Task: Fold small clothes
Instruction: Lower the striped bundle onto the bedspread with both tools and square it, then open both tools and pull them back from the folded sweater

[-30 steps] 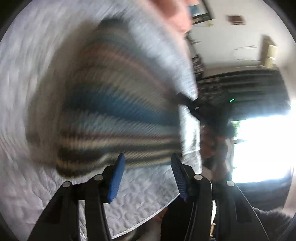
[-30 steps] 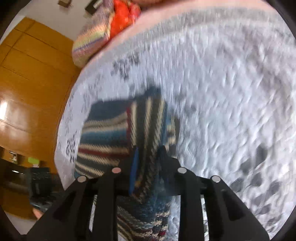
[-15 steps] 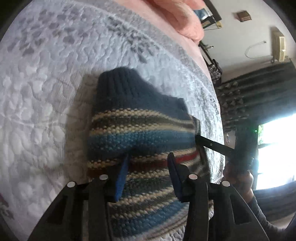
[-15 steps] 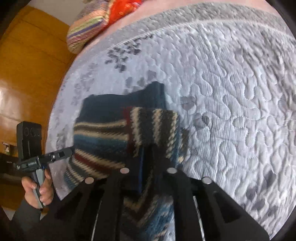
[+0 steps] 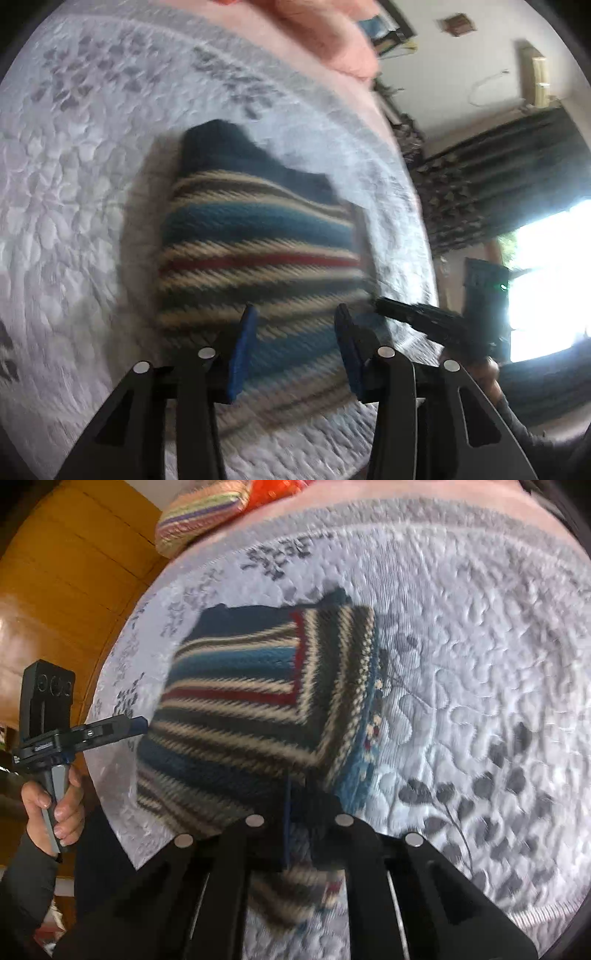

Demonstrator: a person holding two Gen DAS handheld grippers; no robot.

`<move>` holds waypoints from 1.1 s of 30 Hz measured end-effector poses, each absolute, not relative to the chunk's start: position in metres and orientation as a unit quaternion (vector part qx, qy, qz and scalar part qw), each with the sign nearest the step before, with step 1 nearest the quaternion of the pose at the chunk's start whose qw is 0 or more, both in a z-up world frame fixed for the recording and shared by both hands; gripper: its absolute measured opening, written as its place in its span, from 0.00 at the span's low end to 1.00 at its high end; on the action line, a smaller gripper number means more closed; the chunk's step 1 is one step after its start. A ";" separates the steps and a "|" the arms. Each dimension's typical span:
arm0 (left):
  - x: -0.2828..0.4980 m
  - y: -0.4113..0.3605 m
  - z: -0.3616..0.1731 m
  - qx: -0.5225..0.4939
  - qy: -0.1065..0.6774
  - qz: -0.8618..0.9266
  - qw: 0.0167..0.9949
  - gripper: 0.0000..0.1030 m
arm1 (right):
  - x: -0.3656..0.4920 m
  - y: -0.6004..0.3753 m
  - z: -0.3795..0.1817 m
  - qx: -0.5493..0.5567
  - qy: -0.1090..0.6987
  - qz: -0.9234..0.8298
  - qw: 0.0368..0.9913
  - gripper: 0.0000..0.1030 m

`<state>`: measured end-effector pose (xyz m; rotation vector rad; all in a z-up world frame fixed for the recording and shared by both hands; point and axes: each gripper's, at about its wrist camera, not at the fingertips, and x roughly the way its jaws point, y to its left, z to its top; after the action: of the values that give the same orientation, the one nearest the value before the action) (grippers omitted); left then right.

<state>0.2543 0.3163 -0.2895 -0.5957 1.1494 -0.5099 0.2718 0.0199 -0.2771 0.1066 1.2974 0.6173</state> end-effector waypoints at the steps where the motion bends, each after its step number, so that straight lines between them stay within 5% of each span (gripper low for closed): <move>1: 0.247 0.314 -0.288 -0.270 0.531 -0.234 0.768 0.43 | 0.264 0.019 -0.274 0.046 0.592 0.286 0.752 0.08; 8: 0.226 0.312 -0.314 -0.283 0.542 -0.208 0.764 0.43 | 0.247 0.027 -0.307 0.001 0.605 0.253 0.755 0.00; 14: 0.181 0.321 -0.279 -0.278 0.516 -0.214 0.782 0.46 | 0.220 0.017 -0.261 0.013 0.577 0.257 0.775 0.08; 20: 0.167 0.318 -0.340 -0.264 0.571 -0.154 0.762 0.47 | 0.204 0.026 -0.315 -0.029 0.613 0.215 0.760 0.02; 24: 0.160 0.317 -0.322 -0.273 0.554 -0.158 0.770 0.59 | 0.200 0.017 -0.298 0.013 0.603 0.216 0.768 0.06; 26: 0.149 0.321 -0.309 -0.259 0.550 -0.145 0.781 0.71 | 0.191 0.009 -0.283 0.019 0.592 0.213 0.777 0.15; 28: 0.135 0.324 -0.298 -0.246 0.545 -0.127 0.792 0.74 | 0.177 -0.003 -0.268 0.031 0.582 0.204 0.787 0.40; 33: 0.078 0.310 -0.271 -0.167 0.545 -0.078 0.818 0.80 | 0.131 -0.021 -0.247 0.020 0.573 0.165 0.803 0.86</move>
<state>0.0776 0.3102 -0.2711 -0.3559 1.1618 -0.1655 0.1314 -0.0210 -0.2474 0.0429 1.2278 0.3525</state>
